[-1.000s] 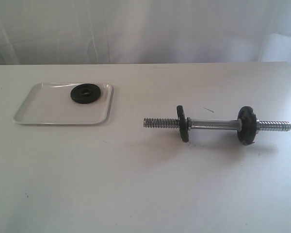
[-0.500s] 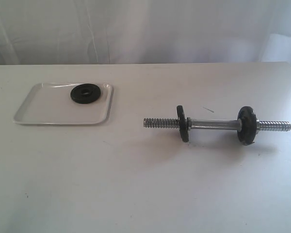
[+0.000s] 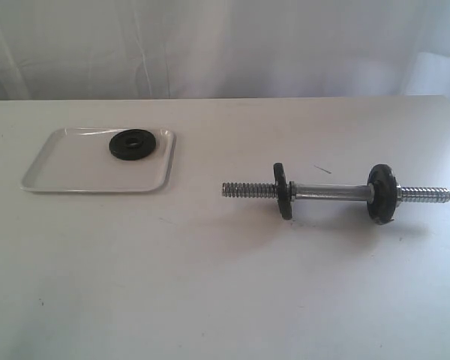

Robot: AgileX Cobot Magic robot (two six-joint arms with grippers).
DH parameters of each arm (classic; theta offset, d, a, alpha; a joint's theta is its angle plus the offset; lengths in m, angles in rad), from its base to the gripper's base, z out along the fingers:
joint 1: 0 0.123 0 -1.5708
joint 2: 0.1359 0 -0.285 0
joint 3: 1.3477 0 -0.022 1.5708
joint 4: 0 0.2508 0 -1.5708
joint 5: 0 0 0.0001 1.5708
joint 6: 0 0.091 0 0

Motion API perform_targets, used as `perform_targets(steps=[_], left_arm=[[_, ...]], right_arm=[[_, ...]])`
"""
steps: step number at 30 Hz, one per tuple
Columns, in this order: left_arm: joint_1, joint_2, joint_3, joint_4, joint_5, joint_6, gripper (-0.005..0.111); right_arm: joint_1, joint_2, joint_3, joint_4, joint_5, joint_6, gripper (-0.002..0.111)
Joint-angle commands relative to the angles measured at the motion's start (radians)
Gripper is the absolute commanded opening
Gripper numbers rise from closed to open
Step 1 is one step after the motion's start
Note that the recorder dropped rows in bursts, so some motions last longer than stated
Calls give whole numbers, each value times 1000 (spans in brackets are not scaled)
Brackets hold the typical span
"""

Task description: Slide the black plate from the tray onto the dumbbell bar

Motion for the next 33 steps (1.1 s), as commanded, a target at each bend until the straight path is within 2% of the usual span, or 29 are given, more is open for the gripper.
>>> perform_targets(steps=[1, 5, 10, 15, 19, 21, 22, 23, 25, 26, 27, 28, 31, 33], left_arm=[[-1, -5, 3, -2, 3, 3, 0], [-1, -5, 3, -2, 3, 3, 0], [-1, -5, 3, -2, 3, 3, 0], [-1, -5, 3, -2, 3, 3, 0], [-1, -5, 3, -2, 3, 3, 0], [-1, -5, 3, -2, 3, 3, 0], [-1, -5, 3, -2, 3, 3, 0], [-1, -5, 3, -2, 3, 3, 0], [-1, -5, 3, -2, 3, 3, 0], [-1, -5, 3, -2, 3, 3, 0], [-1, -5, 3, -2, 3, 3, 0], [-1, -5, 3, -2, 3, 3, 0], [-1, -5, 3, -2, 3, 3, 0], [-1, -5, 3, -2, 3, 3, 0]], right_arm=[[-2, 197, -113, -48, 16, -123, 0], [-2, 436, -240, -80, 18, -219, 0], [-1, 745, -422, -308, 123, -232, 0], [3, 1033, -626, -536, 357, -232, 0], [33, 1246, -738, -619, 534, -243, 0], [69, 1347, -785, -622, 623, -335, 0], [113, 1438, -823, -606, 706, -477, 0], [128, 1472, -843, -581, 738, -528, 0], [174, 1570, -919, -407, 913, -801, 0], [183, 1617, -983, -184, 1040, -1057, 0], [183, 1631, -1005, -91, 1083, -1152, 0], [183, 1646, -1052, 90, 1167, -1293, 0], [183, 1666, -1150, 224, 1398, -1440, 0], [183, 1673, -1170, 252, 1418, -1440, 0]])
